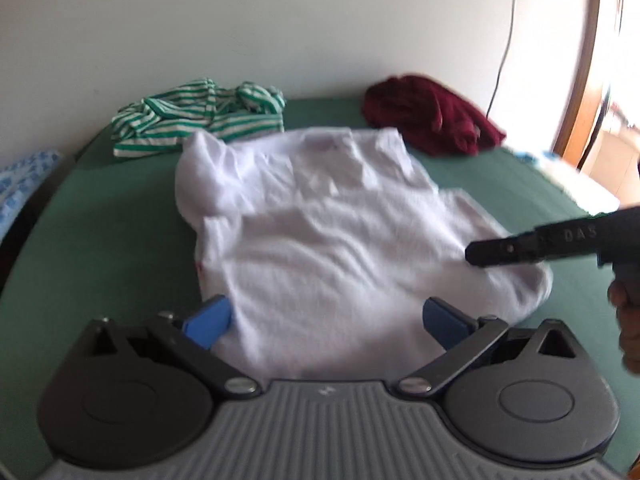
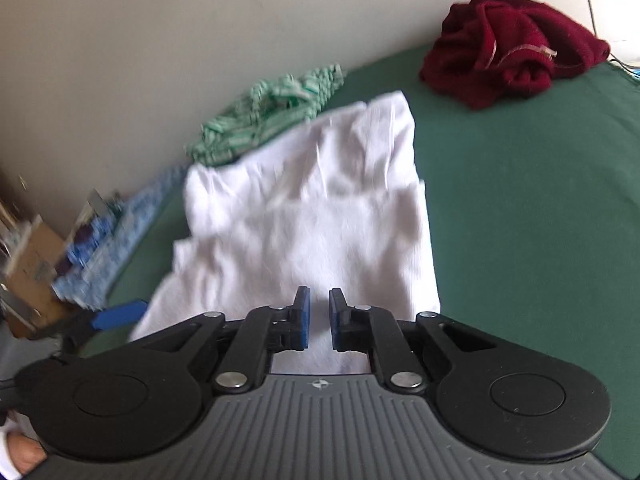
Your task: Fold clothes
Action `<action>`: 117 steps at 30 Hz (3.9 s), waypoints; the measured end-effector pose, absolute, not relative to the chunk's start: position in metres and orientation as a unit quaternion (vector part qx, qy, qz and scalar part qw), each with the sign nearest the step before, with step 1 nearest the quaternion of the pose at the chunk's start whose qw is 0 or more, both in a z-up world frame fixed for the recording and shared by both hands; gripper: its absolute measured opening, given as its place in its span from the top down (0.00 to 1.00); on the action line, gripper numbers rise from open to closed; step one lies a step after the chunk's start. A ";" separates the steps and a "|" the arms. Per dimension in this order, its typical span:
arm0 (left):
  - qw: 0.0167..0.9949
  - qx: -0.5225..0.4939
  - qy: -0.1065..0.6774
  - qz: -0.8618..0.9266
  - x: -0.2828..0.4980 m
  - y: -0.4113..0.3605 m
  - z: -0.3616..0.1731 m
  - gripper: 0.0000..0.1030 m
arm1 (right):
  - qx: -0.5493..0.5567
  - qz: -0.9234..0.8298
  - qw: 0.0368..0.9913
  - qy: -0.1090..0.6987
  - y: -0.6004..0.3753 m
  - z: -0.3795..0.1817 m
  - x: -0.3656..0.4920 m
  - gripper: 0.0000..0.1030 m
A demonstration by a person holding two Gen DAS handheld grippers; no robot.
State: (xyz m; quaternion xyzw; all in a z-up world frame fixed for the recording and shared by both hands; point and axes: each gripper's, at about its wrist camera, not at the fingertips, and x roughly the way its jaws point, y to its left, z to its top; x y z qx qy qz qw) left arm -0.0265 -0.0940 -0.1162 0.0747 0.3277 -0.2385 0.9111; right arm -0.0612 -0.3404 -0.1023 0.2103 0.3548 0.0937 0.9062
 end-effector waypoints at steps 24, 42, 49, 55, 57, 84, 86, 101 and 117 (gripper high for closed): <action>0.890 0.045 0.363 -0.271 -0.060 -0.046 -0.106 0.01 | 0.198 0.010 0.921 0.336 -0.361 -0.087 -0.108 0.55; 0.883 0.033 0.385 -0.267 -0.003 -0.036 -0.097 0.16 | 0.165 0.076 0.913 0.365 -0.387 -0.066 -0.064 0.62; 0.894 0.061 0.358 -0.263 0.080 -0.029 -0.075 0.01 | 0.178 0.138 0.880 0.418 -0.419 -0.062 0.062 0.56; 0.860 0.054 0.400 -0.313 0.172 -0.040 -0.094 0.04 | 0.192 0.152 0.858 0.451 -0.433 -0.075 0.120 0.56; 0.858 0.051 0.401 -0.316 0.186 -0.043 -0.098 0.03 | 0.202 0.154 0.854 0.455 -0.438 -0.080 0.133 0.53; 0.837 -0.029 0.412 -0.359 0.177 -0.047 -0.108 0.01 | 0.046 0.271 0.859 0.432 -0.303 -0.086 0.166 0.96; 0.835 -0.018 0.413 -0.362 0.176 -0.050 -0.108 0.01 | 0.054 0.287 0.868 0.401 -0.308 -0.073 0.155 0.98; 0.835 0.017 0.415 -0.362 0.172 -0.064 -0.109 0.01 | -0.003 0.235 0.888 0.395 -0.294 -0.093 0.153 0.97; 0.844 0.020 0.346 -0.409 0.161 -0.070 -0.076 0.01 | -0.029 0.163 0.920 0.355 -0.324 -0.090 0.121 0.91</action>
